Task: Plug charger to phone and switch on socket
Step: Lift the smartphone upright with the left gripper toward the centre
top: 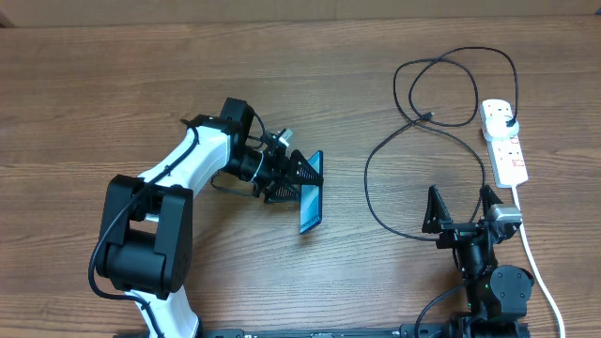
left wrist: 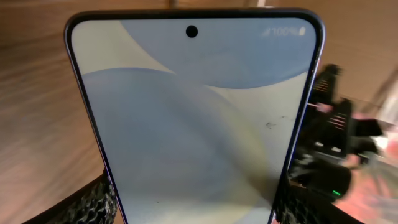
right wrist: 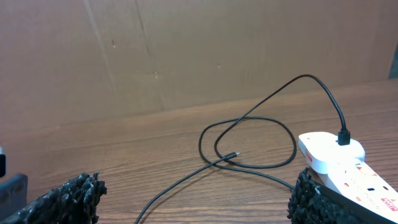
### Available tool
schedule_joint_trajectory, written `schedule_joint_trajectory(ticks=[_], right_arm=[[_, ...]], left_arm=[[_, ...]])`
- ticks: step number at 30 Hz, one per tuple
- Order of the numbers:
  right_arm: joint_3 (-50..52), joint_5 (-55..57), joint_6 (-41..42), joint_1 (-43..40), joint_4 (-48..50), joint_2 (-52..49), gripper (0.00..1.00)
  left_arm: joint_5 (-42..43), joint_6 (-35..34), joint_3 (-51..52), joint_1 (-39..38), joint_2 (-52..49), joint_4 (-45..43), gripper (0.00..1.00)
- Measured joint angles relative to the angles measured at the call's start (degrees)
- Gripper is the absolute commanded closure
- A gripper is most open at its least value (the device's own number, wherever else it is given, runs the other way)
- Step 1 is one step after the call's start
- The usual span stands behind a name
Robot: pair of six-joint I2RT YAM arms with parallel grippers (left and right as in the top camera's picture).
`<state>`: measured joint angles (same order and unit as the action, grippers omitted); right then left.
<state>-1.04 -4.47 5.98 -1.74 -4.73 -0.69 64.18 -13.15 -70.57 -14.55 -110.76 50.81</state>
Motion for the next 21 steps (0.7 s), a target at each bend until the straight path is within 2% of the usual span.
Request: schedule_joint_trajectory(ticks=[7, 15, 21], right_arm=[[0.0, 0.02, 0.0, 0.0, 0.04, 0.0, 0.0], [0.0, 0.02, 0.0, 0.0, 0.0, 0.0, 0.0], [0.0, 0.02, 0.0, 0.02, 0.0, 0.0, 0.0]], left_arm=[[6.73, -2.12, 0.0, 0.0, 0.0, -1.49, 0.37], [11.06, -12.26, -0.04, 0.0, 0.0, -8.48, 0.37], [11.96, -18.32, -0.04, 0.02, 0.0, -10.36, 0.36]])
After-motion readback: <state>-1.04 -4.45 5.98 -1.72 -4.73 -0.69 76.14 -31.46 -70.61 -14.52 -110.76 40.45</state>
